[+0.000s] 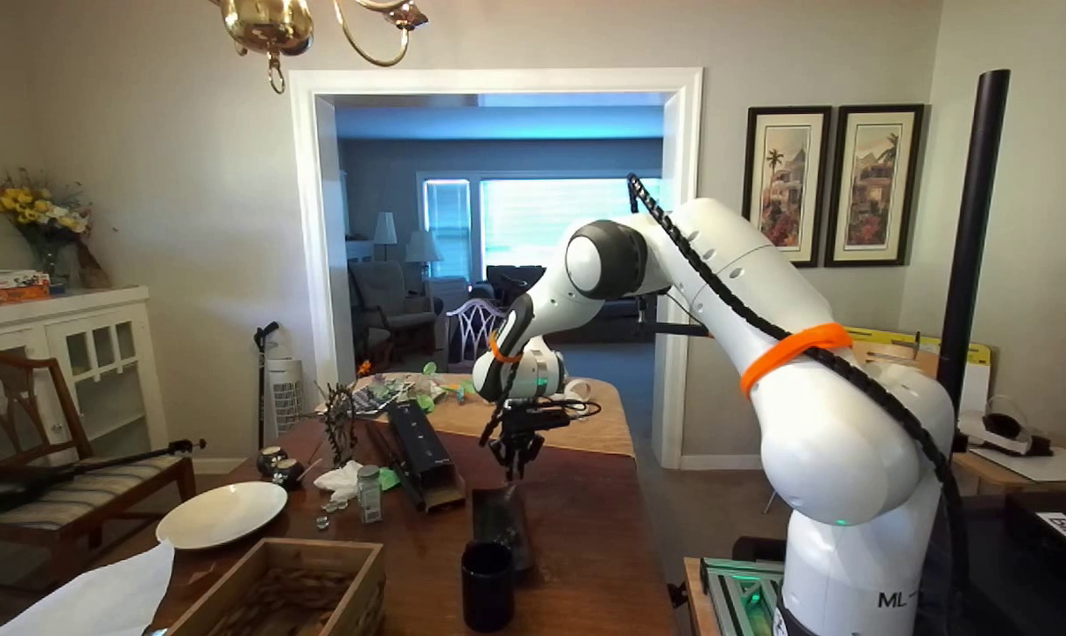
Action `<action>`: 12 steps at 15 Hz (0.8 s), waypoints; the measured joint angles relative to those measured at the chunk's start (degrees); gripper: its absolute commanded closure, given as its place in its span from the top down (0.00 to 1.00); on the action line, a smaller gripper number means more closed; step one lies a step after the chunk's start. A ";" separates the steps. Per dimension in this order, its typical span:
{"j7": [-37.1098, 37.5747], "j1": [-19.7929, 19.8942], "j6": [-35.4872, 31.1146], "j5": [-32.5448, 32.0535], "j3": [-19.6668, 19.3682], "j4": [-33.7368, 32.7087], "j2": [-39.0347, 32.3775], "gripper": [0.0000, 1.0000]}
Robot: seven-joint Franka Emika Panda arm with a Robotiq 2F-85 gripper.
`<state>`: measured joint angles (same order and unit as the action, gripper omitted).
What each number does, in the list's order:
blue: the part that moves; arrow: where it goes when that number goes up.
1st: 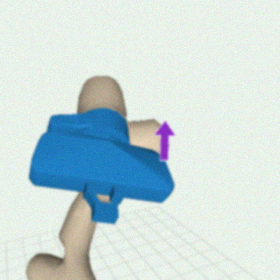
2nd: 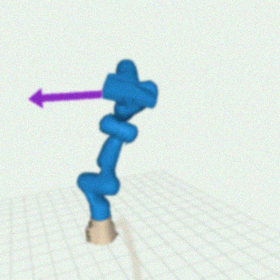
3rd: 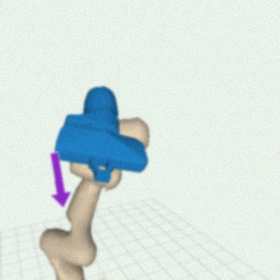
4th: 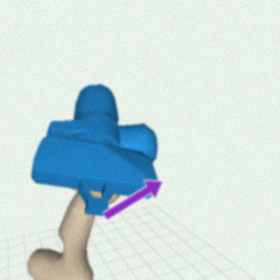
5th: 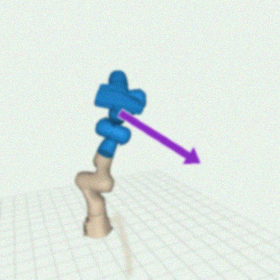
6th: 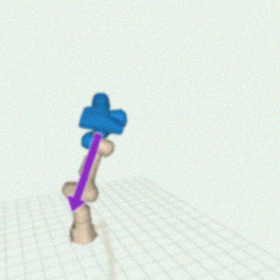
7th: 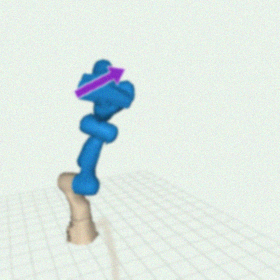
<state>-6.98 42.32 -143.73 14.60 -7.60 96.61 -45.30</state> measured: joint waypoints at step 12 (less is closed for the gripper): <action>-1.28 0.53 0.00 0.59 1.43 -0.32 0.29 0.06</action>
<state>-8.27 42.85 -143.73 15.19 -6.17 96.29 -45.01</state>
